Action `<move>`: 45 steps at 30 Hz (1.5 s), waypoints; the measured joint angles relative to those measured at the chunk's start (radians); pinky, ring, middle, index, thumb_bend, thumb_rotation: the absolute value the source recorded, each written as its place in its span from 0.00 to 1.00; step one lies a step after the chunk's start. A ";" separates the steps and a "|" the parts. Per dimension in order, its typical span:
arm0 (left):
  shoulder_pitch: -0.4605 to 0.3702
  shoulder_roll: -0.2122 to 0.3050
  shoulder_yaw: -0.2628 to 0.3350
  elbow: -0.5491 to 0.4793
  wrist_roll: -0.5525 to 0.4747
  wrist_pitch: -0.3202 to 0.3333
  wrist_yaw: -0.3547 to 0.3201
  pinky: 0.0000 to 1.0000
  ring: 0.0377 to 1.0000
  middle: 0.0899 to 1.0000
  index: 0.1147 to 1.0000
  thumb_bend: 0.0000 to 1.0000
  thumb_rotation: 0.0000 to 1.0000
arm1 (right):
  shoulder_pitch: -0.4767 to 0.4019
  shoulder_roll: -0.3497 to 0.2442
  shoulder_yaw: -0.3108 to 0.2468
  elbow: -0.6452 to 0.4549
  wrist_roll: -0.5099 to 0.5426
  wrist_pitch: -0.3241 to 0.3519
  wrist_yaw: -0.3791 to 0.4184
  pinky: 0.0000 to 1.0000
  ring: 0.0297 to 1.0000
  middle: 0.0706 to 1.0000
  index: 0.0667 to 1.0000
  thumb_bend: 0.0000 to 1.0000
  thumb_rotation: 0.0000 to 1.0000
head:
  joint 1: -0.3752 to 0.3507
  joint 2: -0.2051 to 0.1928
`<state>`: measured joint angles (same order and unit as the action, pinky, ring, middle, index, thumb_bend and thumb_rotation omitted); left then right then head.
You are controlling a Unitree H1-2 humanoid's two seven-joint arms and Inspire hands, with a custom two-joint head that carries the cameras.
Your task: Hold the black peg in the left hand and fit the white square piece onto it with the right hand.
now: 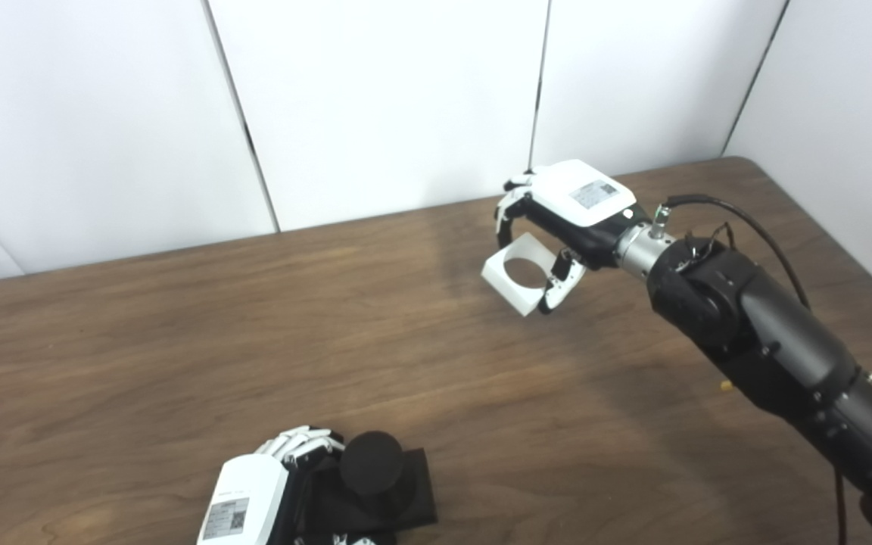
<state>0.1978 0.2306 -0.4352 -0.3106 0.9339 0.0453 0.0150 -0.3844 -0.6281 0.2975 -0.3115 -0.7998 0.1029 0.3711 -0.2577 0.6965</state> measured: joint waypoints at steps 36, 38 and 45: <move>-0.028 -0.066 -0.038 0.024 0.060 0.046 -0.021 0.74 0.80 0.72 0.42 0.51 0.05 | 0.063 0.226 0.031 -0.485 0.103 -0.035 0.432 0.87 0.82 0.68 0.44 0.52 0.13 | 0.097 0.018; -0.028 -0.067 -0.039 0.024 0.066 0.049 -0.021 0.73 0.80 0.72 0.42 0.51 0.05 | 0.080 0.235 0.036 -0.484 0.102 -0.038 0.432 0.86 0.82 0.68 0.44 0.52 0.13 | 0.097 0.018; -0.029 -0.071 -0.041 0.024 0.068 0.059 -0.022 0.74 0.80 0.72 0.42 0.51 0.05 | 0.123 0.249 0.045 -0.453 0.086 -0.085 0.422 0.85 0.82 0.67 0.44 0.52 0.13 | 0.101 0.023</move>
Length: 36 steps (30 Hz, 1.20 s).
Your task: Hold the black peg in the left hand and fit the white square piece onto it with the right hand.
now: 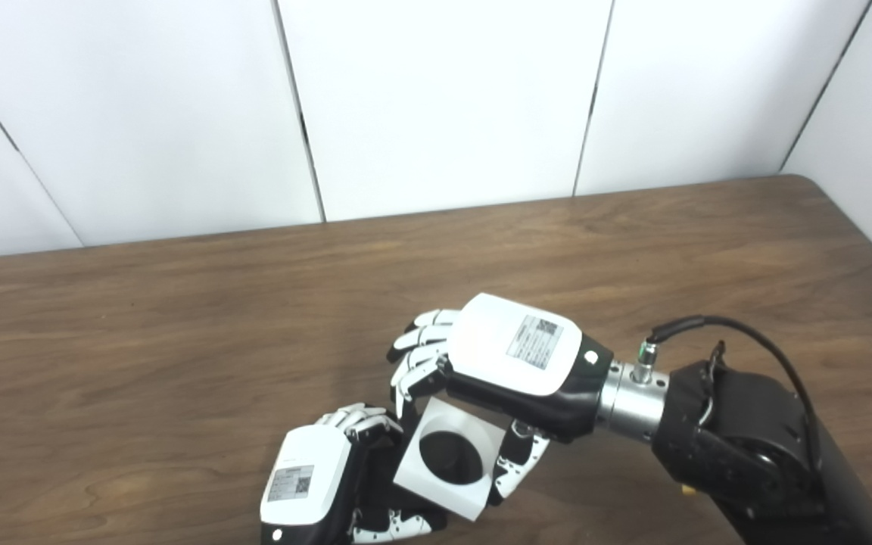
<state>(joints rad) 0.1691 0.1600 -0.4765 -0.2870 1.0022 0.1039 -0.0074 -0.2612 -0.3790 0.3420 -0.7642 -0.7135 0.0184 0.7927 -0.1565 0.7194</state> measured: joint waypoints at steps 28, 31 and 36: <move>-0.001 -0.005 -0.006 -0.005 0.004 0.011 -0.008 0.74 0.80 0.71 0.42 0.51 0.05 | 0.012 0.029 -0.043 0.088 -0.048 -0.064 -0.078 0.90 0.83 0.69 0.45 0.52 0.13 | 0.012 0.015; -0.001 -0.005 -0.007 -0.005 0.004 0.011 -0.009 0.74 0.80 0.71 0.42 0.51 0.05 | 0.012 0.029 -0.047 0.090 -0.046 -0.064 -0.078 0.90 0.83 0.69 0.45 0.52 0.13 | 0.014 0.018; -0.001 -0.005 -0.007 -0.009 0.004 0.015 -0.016 0.74 0.80 0.72 0.42 0.51 0.05 | 0.013 0.030 -0.049 0.093 -0.043 -0.064 -0.078 0.89 0.83 0.69 0.44 0.52 0.13 | 0.014 0.023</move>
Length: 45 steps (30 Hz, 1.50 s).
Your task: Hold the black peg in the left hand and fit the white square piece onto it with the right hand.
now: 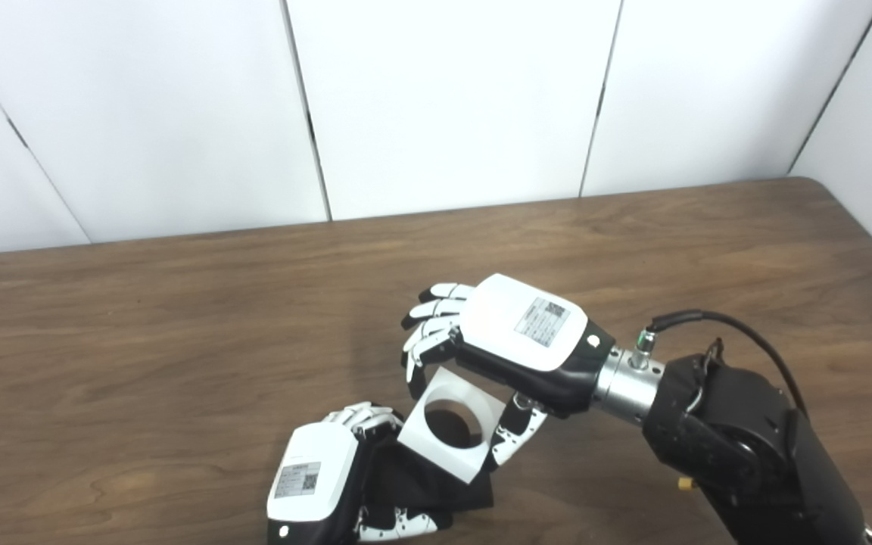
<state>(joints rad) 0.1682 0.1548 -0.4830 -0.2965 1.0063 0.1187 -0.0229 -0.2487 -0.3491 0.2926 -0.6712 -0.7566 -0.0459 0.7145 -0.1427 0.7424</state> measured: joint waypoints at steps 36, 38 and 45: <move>-0.003 -0.002 -0.012 -0.015 0.012 0.026 -0.024 0.75 0.80 0.72 0.42 0.51 0.05 | 0.013 0.021 0.078 0.026 -0.125 0.003 0.092 0.95 0.88 0.73 0.45 0.53 0.14 | 0.006 0.014; -0.003 -0.006 -0.016 -0.015 0.012 0.026 -0.026 0.74 0.80 0.72 0.42 0.51 0.05 | 0.008 0.025 0.082 0.012 -0.151 0.029 0.153 0.98 0.92 0.78 0.55 0.71 0.21 | 0.006 0.014; -0.003 -0.009 -0.023 -0.020 0.013 0.026 -0.039 0.75 0.80 0.72 0.42 0.51 0.05 | -0.023 0.034 0.092 -0.032 -0.262 0.125 0.442 1.00 0.99 0.92 0.84 1.00 0.52 | 0.005 0.017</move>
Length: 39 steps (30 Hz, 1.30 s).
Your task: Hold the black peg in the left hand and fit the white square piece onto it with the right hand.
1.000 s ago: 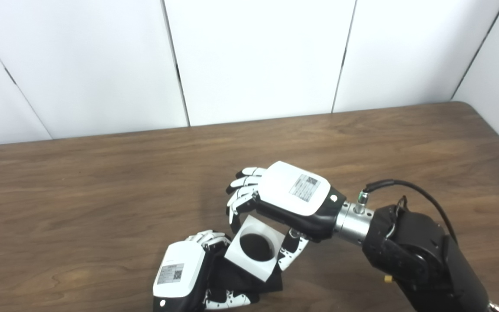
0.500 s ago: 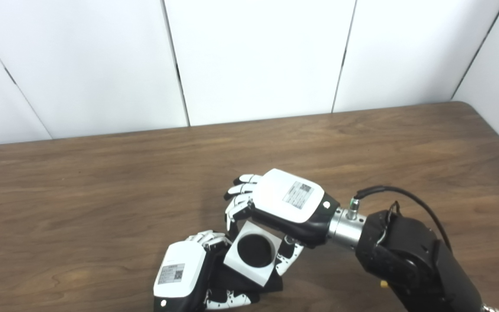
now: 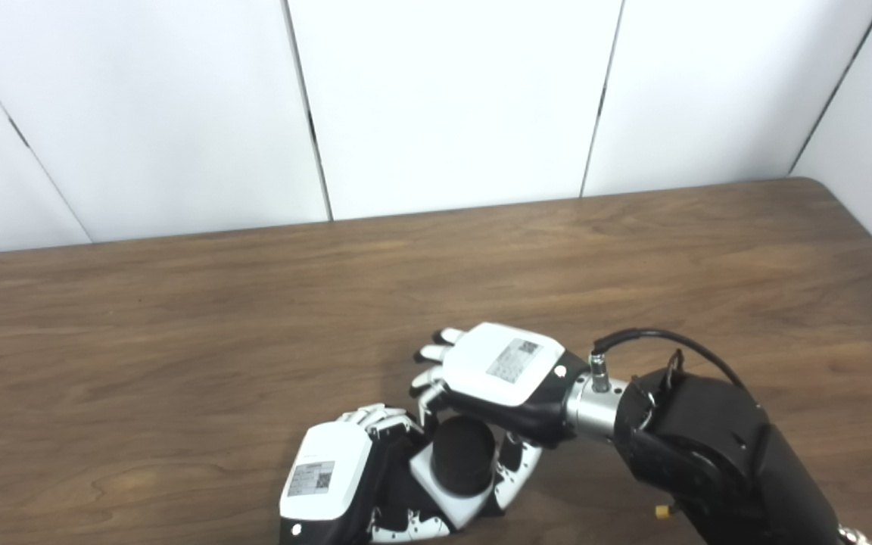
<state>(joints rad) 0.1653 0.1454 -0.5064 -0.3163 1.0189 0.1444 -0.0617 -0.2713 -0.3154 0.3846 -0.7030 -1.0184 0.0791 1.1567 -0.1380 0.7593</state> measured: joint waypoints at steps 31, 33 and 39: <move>-0.003 0.008 0.024 0.014 -0.007 -0.038 0.014 0.75 0.79 0.76 0.73 0.71 0.49 | 0.117 0.015 -0.196 -0.022 0.069 0.032 -0.112 1.00 1.00 0.99 0.94 0.97 0.61 | -0.011 -0.021; -0.003 0.008 0.025 0.015 -0.005 -0.038 0.014 0.76 0.80 0.79 0.78 0.79 0.56 | 0.130 0.008 -0.207 -0.022 0.072 0.032 -0.117 1.00 1.00 0.99 0.95 0.98 0.62 | -0.009 -0.020; -0.006 0.018 0.046 0.033 -0.048 -0.080 0.021 0.83 0.86 0.89 0.96 0.99 0.60 | 0.134 -0.012 -0.234 -0.022 0.085 0.035 -0.130 1.00 1.00 0.99 0.96 0.97 0.64 | 0.008 -0.029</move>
<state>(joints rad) 0.1593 0.1636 -0.4609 -0.2829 0.9706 0.0644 -0.0406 -0.1376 -0.3274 0.1502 -0.7246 -0.9338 0.1138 1.0262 -0.1304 0.7302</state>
